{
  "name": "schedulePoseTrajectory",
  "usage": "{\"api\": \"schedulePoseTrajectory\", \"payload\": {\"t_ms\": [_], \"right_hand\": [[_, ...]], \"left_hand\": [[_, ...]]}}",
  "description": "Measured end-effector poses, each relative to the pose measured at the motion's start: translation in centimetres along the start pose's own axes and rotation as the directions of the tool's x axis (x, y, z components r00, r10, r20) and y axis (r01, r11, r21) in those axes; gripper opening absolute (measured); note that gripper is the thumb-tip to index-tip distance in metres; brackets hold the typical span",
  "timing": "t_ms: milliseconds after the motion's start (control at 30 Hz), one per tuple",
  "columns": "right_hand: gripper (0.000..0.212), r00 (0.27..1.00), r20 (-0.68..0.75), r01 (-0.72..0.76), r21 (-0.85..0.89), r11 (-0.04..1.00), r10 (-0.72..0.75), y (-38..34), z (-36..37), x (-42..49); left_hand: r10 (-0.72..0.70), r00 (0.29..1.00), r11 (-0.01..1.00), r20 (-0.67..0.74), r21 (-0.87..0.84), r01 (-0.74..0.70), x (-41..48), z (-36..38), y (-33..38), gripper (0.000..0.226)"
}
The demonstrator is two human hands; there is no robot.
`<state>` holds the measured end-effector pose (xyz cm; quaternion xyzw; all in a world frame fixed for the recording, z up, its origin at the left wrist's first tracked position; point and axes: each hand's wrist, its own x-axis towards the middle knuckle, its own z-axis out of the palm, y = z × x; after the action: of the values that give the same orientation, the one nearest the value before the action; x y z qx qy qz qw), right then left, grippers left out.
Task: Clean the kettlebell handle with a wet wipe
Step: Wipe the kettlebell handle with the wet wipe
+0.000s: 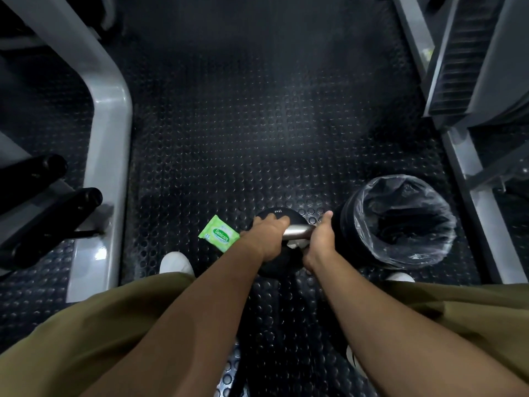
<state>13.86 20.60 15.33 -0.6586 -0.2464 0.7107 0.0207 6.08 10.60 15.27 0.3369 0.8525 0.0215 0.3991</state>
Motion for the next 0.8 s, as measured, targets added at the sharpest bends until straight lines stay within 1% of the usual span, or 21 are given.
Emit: {"api": "schedulePoseTrajectory", "payload": {"t_ms": [100, 167, 233, 267, 367, 400, 467, 533, 600, 800], "right_hand": [[0.073, 0.997, 0.079, -0.02, 0.067, 0.998, 0.015, -1.0, -0.7, -0.1], [0.071, 0.996, 0.081, -0.036, 0.131, 0.991, 0.025, -1.1, -0.7, -0.1], [0.066, 0.998, 0.059, -0.046, 0.23, 0.972, 0.034, -0.7, 0.0, -0.7], [0.064, 0.998, 0.034, -0.052, 0.243, 0.969, 0.046, -0.5, 0.4, -0.9], [0.063, 0.998, -0.053, -0.009, 0.222, 0.975, 0.022, 0.2, 1.1, -0.8], [0.059, 0.998, -0.068, 0.003, 0.205, 0.979, 0.012, 0.1, 1.1, -0.5], [0.046, 0.998, -0.069, 0.011, 0.153, 0.988, -0.001, -0.2, 0.7, 0.2], [0.033, 0.998, -0.048, -0.043, 0.136, 0.99, 0.05, -1.0, 0.2, 0.7], [0.024, 0.997, -0.035, -0.061, 0.115, 0.992, 0.066, -1.4, -0.3, 1.3], [0.016, 0.997, -0.068, -0.035, -0.044, 0.998, 0.032, -1.2, -2.6, 0.7]], "left_hand": [[-0.002, 1.0, 1.0, 0.006, 0.001, 0.002, 0.2, 0.0, -0.1, 0.046], [-0.004, 1.0, 1.0, 0.006, -0.005, 0.004, 0.2, 0.1, -0.2, 0.046], [-0.004, 1.0, 1.0, 0.014, 0.004, 0.004, 0.3, 0.1, -0.2, 0.041], [-0.004, 1.0, 1.0, 0.019, -0.002, 0.004, 0.4, 0.1, -0.2, 0.039], [-0.003, 1.0, 1.0, 0.018, -0.003, 0.003, 0.4, 0.1, -0.1, 0.039], [-0.002, 1.0, 1.0, 0.013, -0.003, 0.002, 0.4, 0.1, -0.1, 0.038], [0.003, 1.0, 1.0, 0.009, -0.013, -0.003, 0.4, 0.3, -0.3, 0.038], [0.007, 1.0, 1.0, 0.005, -0.006, -0.007, 0.4, 0.3, -0.3, 0.038], [0.013, 1.0, 1.0, 0.008, -0.008, -0.013, 0.5, 0.2, -0.4, 0.038], [0.016, 0.999, 1.0, 0.032, -0.019, -0.015, 0.3, -0.3, -0.3, 0.034]]}}
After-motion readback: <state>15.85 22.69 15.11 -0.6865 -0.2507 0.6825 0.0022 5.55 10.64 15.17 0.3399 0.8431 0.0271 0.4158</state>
